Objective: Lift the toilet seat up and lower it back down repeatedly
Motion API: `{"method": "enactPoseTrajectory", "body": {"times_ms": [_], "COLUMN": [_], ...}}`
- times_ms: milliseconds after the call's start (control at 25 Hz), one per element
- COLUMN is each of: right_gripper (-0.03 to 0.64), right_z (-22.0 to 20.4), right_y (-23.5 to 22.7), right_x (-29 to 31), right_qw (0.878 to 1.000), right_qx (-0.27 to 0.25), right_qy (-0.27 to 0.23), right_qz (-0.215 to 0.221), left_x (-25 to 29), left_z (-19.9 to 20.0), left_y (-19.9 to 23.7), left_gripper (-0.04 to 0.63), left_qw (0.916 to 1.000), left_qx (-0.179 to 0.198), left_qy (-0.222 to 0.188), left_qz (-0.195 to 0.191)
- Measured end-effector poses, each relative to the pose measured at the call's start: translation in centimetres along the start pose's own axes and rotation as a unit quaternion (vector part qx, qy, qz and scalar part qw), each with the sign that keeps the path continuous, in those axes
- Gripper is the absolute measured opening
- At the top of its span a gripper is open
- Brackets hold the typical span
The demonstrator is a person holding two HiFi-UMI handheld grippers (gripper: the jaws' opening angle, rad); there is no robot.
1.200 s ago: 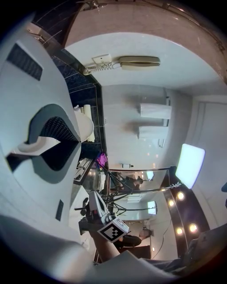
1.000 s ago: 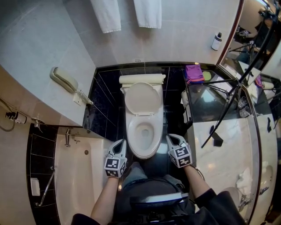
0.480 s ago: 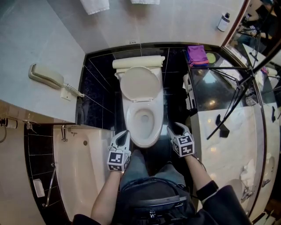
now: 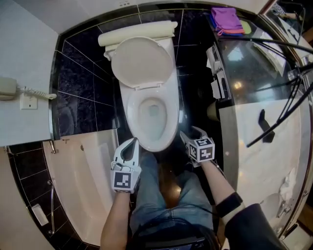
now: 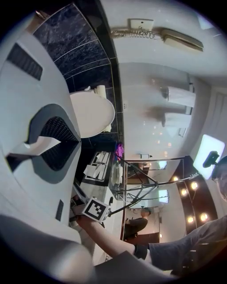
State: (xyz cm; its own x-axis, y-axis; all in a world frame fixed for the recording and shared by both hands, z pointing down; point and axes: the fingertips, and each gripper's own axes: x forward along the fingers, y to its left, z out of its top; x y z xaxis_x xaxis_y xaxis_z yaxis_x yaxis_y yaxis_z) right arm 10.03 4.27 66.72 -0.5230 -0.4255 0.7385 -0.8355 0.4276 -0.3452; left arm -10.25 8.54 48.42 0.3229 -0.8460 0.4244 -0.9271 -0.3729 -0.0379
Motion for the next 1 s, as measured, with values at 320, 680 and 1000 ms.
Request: {"method": "enactPoseTrajectory", "body": {"times_ms": [320,680,1000], "right_gripper": [0.238,0.238,0.201], "right_z": [-11.7,-16.9,-18.2], "right_y": [-3.8,-4.8,-4.6], "right_x": [10.3,16.8,20.3], "right_qw": [0.987,0.972,0.947], "right_qx": [0.152,0.222,0.304], "right_qy": [0.044,0.058,0.052], "right_qz": [0.039,0.057,0.087], "left_x": [3.6,5.4,6.3], "left_z": [-10.4,-16.2,-18.4], "left_y": [-1.3,-0.2,0.6], "left_gripper": [0.000,0.000,0.000], "left_qw": [0.9991,0.9985,0.9983], "left_qx": [-0.037,-0.038,-0.041], "left_qy": [0.011,0.032,0.038], "left_qz": [0.014,0.021,0.019]}}
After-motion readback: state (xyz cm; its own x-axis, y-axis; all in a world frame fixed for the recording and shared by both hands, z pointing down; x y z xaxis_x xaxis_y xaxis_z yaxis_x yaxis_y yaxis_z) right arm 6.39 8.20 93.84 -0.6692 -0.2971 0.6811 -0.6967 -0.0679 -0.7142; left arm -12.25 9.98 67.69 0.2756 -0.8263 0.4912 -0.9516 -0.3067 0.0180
